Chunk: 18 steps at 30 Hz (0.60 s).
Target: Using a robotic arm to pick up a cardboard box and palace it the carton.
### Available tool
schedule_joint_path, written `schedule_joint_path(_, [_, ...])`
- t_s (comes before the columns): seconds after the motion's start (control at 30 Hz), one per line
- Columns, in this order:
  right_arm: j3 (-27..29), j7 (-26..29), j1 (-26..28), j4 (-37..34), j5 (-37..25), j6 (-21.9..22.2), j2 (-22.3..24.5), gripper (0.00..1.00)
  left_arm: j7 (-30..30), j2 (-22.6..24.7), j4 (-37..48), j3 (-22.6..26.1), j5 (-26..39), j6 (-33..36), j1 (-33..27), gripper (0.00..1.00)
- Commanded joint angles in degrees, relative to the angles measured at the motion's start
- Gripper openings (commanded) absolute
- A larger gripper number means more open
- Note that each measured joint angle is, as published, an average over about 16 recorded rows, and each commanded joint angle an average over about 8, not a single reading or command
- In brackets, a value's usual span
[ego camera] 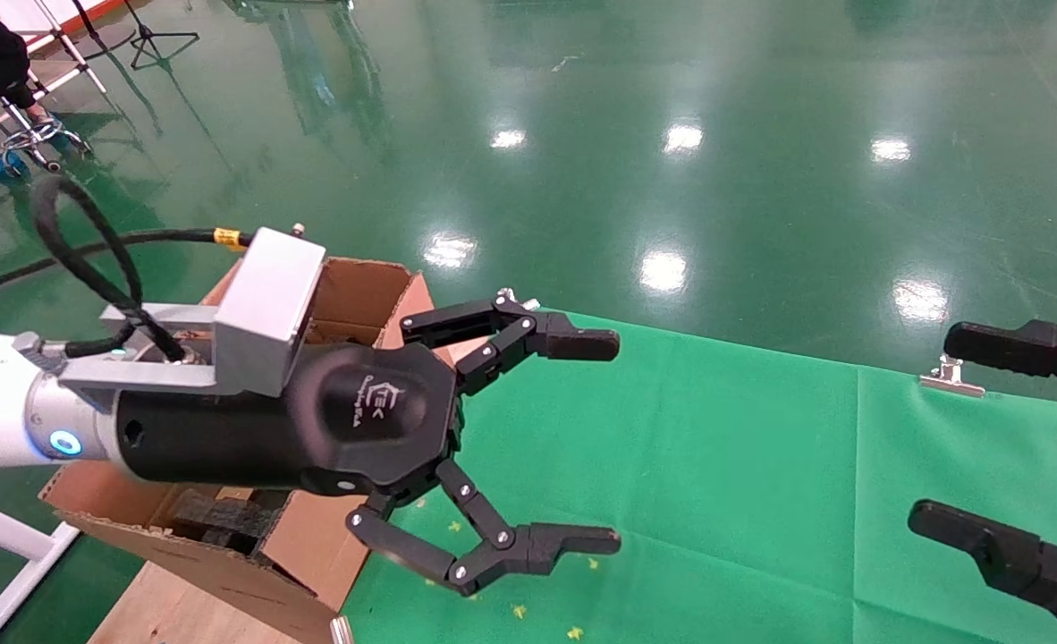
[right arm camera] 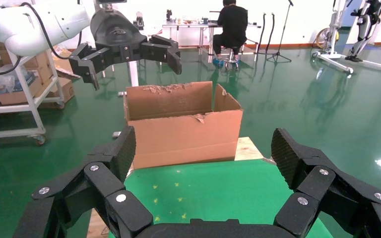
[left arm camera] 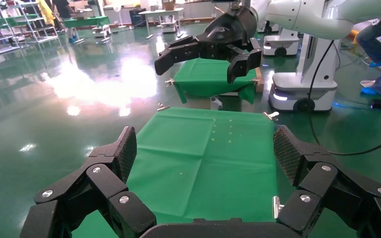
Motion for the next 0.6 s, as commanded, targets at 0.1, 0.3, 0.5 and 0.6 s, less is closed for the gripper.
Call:
schedule_joint_path(0.1, [0.0,0.0,0.0,0.0,0.0,0.0,0.0,1.0,-0.13,0.01,0.38,0.27,0.22,-0.05,-0.35,1.0])
schedule_joint_path(0.3, [0.0,0.0,0.0,0.0,0.0,0.0,0.0,1.0,-0.25,0.03,0.68,0.5,0.39,-0.1,-0.63,1.0])
schedule_joint_path(0.5, [0.0,0.0,0.0,0.0,0.0,0.01,0.0,1.0,-0.31,0.05,0.89,0.65,0.5,-0.13,-0.81,1.0])
schedule_joint_path(0.6, [0.0,0.0,0.0,0.0,0.0,0.01,0.0,1.0,-0.33,0.05,0.95,0.69,0.54,-0.15,-0.86,1.0])
